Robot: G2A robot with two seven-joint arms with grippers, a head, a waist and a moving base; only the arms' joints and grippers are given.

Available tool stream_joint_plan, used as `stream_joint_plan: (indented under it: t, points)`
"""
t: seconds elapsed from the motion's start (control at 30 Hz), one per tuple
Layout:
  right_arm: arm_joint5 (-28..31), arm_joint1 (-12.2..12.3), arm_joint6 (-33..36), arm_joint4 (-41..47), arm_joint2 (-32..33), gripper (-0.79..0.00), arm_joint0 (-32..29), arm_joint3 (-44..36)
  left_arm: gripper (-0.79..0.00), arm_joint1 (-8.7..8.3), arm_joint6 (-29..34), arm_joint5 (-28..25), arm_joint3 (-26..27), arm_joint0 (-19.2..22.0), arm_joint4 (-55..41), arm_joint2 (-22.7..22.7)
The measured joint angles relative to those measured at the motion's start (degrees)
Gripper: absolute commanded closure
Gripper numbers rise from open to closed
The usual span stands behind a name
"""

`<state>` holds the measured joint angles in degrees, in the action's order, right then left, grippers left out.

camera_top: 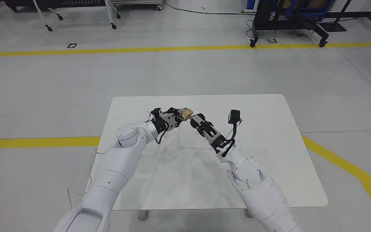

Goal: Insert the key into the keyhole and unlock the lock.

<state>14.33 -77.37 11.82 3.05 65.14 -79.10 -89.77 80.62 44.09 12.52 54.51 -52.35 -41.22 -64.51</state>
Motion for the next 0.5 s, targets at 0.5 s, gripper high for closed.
stream_joint_plan:
  t: [0.5]
  points:
    - [0.8, -0.7, -1.7, -0.3, -1.1, 0.000, 3.2, 5.0, 0.000, 0.18, 2.1, 0.0, -1.9, 0.9, -0.7, 0.7]
